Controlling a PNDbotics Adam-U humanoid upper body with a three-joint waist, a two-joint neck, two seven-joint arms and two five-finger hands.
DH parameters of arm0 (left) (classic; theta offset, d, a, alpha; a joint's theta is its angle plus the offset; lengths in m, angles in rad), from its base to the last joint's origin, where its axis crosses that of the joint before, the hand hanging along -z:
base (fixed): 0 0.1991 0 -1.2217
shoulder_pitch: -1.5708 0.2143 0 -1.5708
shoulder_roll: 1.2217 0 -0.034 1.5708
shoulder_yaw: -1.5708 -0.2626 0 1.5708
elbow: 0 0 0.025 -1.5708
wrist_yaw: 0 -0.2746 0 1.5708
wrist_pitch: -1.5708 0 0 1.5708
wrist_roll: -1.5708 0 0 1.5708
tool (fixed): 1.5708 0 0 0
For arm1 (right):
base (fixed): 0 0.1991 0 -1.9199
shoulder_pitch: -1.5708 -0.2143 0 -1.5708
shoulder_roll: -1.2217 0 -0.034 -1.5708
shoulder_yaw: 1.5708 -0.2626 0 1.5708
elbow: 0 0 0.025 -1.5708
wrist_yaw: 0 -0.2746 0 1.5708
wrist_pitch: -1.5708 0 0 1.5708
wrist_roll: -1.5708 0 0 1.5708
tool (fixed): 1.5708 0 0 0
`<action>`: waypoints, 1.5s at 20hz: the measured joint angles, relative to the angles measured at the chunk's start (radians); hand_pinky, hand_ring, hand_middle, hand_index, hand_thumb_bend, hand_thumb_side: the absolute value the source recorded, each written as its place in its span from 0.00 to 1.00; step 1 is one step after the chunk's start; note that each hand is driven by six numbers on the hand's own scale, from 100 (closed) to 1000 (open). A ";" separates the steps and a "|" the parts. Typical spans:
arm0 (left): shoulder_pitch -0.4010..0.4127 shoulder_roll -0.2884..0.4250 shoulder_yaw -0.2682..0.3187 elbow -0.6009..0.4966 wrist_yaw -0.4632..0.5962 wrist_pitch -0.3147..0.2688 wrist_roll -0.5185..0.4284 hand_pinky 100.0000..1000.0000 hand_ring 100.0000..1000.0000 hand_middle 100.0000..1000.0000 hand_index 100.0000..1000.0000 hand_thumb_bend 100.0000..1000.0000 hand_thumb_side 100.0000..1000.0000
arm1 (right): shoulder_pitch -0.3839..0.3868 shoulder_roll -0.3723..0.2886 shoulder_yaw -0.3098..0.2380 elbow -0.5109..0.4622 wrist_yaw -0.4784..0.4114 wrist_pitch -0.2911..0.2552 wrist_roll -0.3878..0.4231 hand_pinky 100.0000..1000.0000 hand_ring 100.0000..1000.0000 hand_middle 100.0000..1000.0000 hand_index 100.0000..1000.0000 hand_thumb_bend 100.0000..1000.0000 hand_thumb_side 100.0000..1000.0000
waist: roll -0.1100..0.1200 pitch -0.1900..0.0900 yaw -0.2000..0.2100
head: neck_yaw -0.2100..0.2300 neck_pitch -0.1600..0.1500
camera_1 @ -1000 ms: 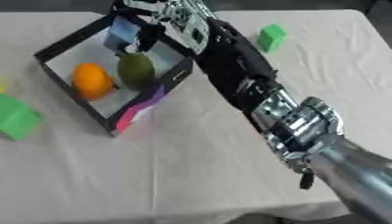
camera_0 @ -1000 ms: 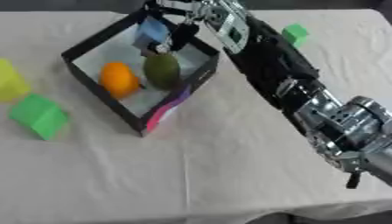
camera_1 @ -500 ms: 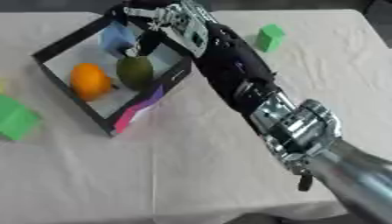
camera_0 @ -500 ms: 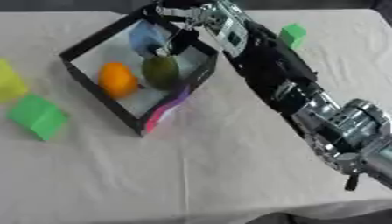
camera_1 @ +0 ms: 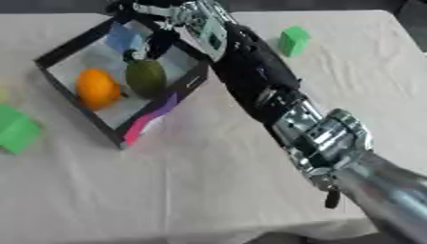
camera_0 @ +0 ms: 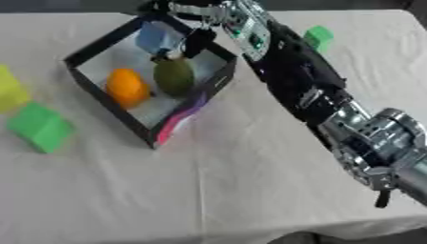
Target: Pick up objects on the table and place them in the box.
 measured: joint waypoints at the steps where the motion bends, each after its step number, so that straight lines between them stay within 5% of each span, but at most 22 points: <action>1: 0.000 0.000 0.000 0.000 0.000 0.000 0.000 0.78 0.60 0.73 0.74 0.00 0.52 | 0.000 -0.002 0.000 -0.001 -0.004 0.002 0.002 1.00 0.85 0.84 1.00 0.23 0.28 | 0.000 0.000 0.000 | 0.000 0.000; 12: 0.011 0.000 0.007 0.000 -0.002 -0.002 0.007 0.78 0.60 0.73 0.74 0.00 0.52 | 0.000 -0.037 -0.009 -0.068 -0.102 0.055 0.044 1.00 0.83 0.82 1.00 0.18 0.17 | 0.000 0.000 -0.016 | 0.003 0.000; 19: 0.024 0.000 0.011 0.002 -0.018 -0.003 0.008 0.78 0.60 0.72 0.74 0.00 0.52 | 0.003 -0.152 -0.052 -0.054 -0.138 0.092 0.062 1.00 0.85 0.83 1.00 0.21 0.16 | 0.000 0.000 -0.046 | 0.029 0.000; 23: 0.027 0.001 0.012 0.007 -0.029 -0.003 0.007 0.78 0.60 0.72 0.74 0.00 0.52 | 0.014 -0.274 -0.089 0.000 -0.155 0.040 0.084 1.00 0.86 0.83 1.00 0.29 0.26 | 0.000 0.000 -0.057 | 0.041 0.000; 30: 0.027 0.007 0.012 0.008 -0.038 -0.007 -0.001 0.78 0.59 0.71 0.73 0.00 0.52 | 0.057 -0.456 -0.105 0.065 -0.127 -0.156 0.110 0.99 0.89 0.84 1.00 0.40 0.50 | 0.000 0.000 -0.063 | 0.052 0.000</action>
